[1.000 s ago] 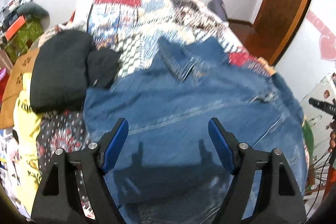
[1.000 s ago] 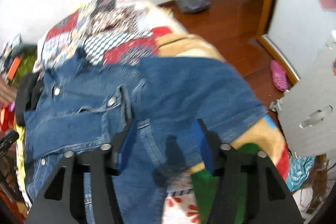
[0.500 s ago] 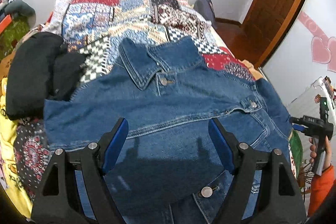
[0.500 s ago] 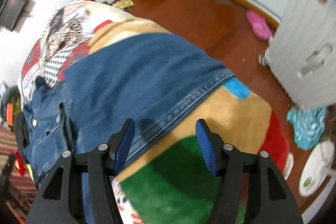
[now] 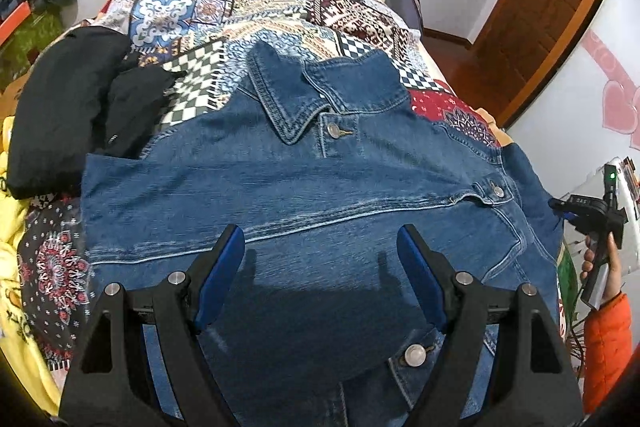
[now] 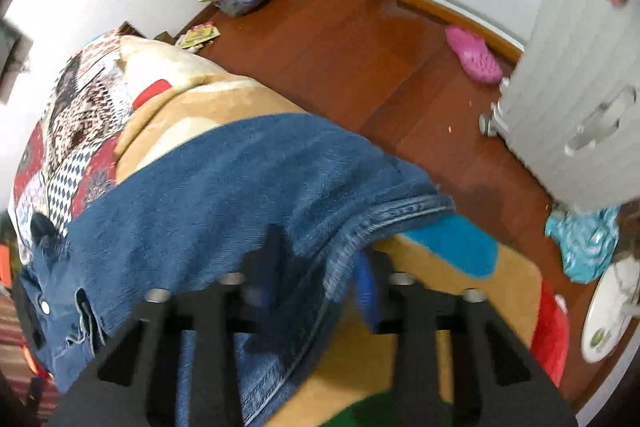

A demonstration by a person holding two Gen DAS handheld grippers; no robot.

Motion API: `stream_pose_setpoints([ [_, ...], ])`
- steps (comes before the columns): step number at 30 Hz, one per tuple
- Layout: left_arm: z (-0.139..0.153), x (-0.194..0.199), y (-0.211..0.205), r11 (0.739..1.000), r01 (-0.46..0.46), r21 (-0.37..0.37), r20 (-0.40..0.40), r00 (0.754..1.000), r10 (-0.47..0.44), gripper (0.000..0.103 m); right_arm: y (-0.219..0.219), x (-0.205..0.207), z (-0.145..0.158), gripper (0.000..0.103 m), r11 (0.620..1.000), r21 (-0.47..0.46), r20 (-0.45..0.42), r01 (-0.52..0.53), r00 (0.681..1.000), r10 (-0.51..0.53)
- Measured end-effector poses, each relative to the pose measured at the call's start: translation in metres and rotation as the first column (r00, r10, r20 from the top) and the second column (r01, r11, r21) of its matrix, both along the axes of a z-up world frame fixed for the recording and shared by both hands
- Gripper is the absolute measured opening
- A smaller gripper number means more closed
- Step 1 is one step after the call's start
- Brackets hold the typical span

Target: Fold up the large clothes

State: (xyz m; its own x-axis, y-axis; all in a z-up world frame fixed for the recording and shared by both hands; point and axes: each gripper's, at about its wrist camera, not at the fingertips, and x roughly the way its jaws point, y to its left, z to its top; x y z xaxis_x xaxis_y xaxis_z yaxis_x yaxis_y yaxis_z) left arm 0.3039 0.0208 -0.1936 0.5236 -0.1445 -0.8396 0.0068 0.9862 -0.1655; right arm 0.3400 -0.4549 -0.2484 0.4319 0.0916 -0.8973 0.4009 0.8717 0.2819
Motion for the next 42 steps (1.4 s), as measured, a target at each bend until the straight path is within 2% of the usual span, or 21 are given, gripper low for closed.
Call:
stream_pose_setpoints([
  [3,0.006,-0.006,0.004,1.0,-0.002,0.007,0.019,1.0,0.002,0.078,0.01,-0.005,0.027,0.014,0.998,-0.054,0.063,-0.033,0.997,0.036],
  [7,0.015,-0.013,0.006,1.0,-0.002,0.013,0.042,0.999,0.001,0.078,0.026,-0.016,0.077,0.013,0.995,-0.06,0.192,-0.085,0.977,0.095],
  [11,0.023,-0.021,0.011,1.0,-0.005,0.005,0.063,0.998,0.005,0.078,0.067,-0.028,0.133,0.013,0.978,-0.083,0.31,-0.193,0.927,0.209],
  [15,0.027,-0.028,0.016,1.0,-0.012,0.006,0.08,0.997,0.012,0.078,0.124,-0.041,0.155,0.013,0.935,-0.144,0.343,-0.325,0.87,0.355],
  [18,0.029,-0.034,0.02,1.0,-0.013,0.008,0.084,0.996,0.012,0.078,0.16,-0.047,0.149,0.013,0.896,-0.164,0.32,-0.413,0.837,0.444],
  [21,0.029,-0.04,0.024,1.0,-0.012,0.009,0.083,0.997,0.011,0.078,0.198,-0.049,0.124,0.015,0.846,-0.152,0.254,-0.511,0.807,0.533],
  [24,0.028,-0.045,0.026,1.0,-0.013,0.011,0.081,0.997,0.012,0.078,0.224,-0.05,0.094,0.017,0.806,-0.118,0.168,-0.58,0.788,0.592],
  [28,0.024,-0.05,0.029,1.0,-0.008,0.01,0.071,0.997,0.007,0.078,0.244,-0.052,0.062,0.017,0.778,-0.091,0.051,-0.622,0.777,0.628],
  [31,0.022,-0.053,0.028,1.0,-0.004,0.021,0.069,0.998,0.003,0.078,0.246,-0.055,0.058,0.032,0.758,-0.063,0.017,-0.649,0.759,0.651],
  [32,0.022,-0.053,0.028,1.0,-0.003,0.023,0.068,0.998,0.001,0.078,0.243,-0.057,0.061,0.04,0.752,-0.052,0.021,-0.657,0.752,0.659],
  [33,0.021,-0.053,0.027,1.0,-0.001,0.024,0.067,0.998,-0.001,0.078,0.241,-0.063,0.066,0.043,0.748,-0.052,0.033,-0.662,0.748,0.663],
  [38,0.021,-0.051,0.021,1.0,0.007,0.024,0.069,0.998,-0.009,0.078,0.222,-0.076,0.095,0.058,0.776,-0.124,0.103,-0.618,0.77,0.63],
  [42,0.022,-0.047,0.015,1.0,0.01,0.011,0.071,0.997,-0.011,0.078,0.183,-0.073,0.103,0.065,0.854,-0.1,0.162,-0.51,0.839,0.52],
])
